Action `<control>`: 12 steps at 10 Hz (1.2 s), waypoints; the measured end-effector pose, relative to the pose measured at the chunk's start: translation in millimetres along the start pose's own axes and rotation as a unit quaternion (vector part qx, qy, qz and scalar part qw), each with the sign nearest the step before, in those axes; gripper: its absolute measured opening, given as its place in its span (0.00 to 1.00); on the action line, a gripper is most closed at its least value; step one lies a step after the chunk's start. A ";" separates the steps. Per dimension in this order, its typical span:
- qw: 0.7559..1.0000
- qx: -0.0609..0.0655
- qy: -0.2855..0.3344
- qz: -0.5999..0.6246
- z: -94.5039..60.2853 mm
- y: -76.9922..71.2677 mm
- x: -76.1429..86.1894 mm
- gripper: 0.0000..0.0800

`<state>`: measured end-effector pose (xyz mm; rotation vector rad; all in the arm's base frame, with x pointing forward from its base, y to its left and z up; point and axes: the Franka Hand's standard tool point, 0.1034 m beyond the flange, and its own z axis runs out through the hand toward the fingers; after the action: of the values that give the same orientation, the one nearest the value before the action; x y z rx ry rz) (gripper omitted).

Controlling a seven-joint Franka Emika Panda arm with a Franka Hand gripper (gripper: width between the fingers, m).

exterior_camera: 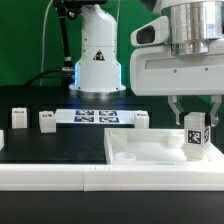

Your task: Assemble one leg

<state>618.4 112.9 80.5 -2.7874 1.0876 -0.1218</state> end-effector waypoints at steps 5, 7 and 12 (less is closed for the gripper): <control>0.976 0.003 -0.001 0.216 0.4 -1.5 -1.0 0.36; 0.976 0.004 -0.003 0.220 0.5 -1.4 -1.2 0.36; 1.000 -0.002 -0.009 -0.007 2.7 -0.4 -1.1 0.80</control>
Offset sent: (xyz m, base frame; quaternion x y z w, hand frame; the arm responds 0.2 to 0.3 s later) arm 0.0073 0.0060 -0.0015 0.0050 0.0078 0.2553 0.9668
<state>618.2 114.3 77.9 -2.7954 1.0651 -0.0957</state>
